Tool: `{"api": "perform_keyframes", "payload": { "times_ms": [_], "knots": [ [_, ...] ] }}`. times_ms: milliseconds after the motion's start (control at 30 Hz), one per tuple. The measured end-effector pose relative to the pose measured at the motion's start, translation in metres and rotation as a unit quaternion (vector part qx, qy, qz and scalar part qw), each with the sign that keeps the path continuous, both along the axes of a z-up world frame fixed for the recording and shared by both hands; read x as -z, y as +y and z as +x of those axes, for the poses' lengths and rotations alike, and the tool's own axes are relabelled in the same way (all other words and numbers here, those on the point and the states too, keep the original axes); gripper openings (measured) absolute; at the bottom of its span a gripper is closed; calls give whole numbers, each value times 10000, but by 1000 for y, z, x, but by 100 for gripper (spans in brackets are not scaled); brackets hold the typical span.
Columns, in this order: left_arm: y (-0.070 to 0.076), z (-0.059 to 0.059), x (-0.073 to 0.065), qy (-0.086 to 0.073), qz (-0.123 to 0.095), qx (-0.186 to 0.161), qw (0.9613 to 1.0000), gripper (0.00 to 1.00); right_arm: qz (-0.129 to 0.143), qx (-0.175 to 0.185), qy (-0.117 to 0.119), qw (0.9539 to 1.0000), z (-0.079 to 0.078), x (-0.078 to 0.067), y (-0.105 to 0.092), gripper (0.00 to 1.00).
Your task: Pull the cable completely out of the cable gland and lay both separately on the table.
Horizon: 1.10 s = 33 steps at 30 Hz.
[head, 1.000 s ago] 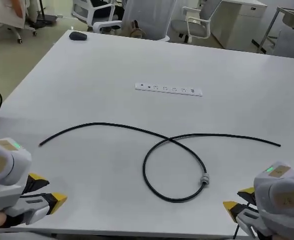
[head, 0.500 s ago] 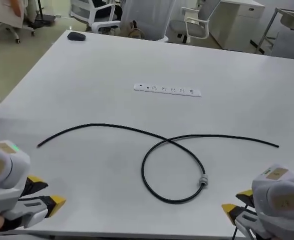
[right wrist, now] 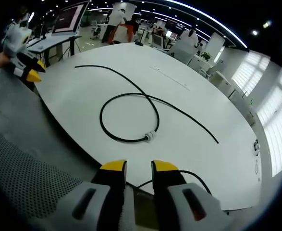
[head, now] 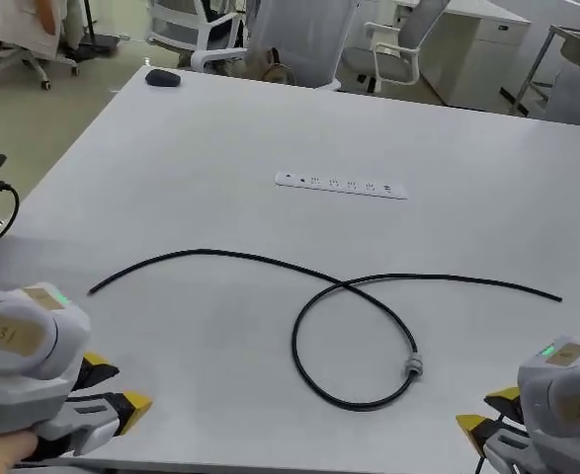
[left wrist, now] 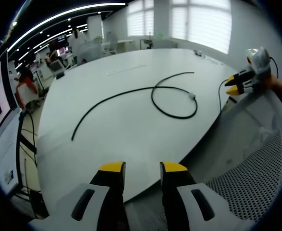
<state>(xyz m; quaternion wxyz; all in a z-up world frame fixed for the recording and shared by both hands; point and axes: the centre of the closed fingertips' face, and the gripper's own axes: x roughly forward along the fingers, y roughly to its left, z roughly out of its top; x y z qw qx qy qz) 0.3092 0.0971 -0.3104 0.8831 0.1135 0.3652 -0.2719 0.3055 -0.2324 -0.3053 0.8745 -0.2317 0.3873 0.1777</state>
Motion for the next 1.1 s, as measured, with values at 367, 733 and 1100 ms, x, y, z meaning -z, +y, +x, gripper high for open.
{"api": "perform_keyframes", "payload": {
  "times_ms": [367,733,1100],
  "knots": [
    [-7,0,-4,-134,-157,132,9997,29,-10,104,1,9999,-1,0,-3,18],
    [5,0,1,26,19,-192,9998,30,283,-694,692,9948,-19,11,17,24],
    [14,-4,7,257,154,-445,9986,25,299,-2759,1927,9412,-3,42,14,23]
  ]
}}
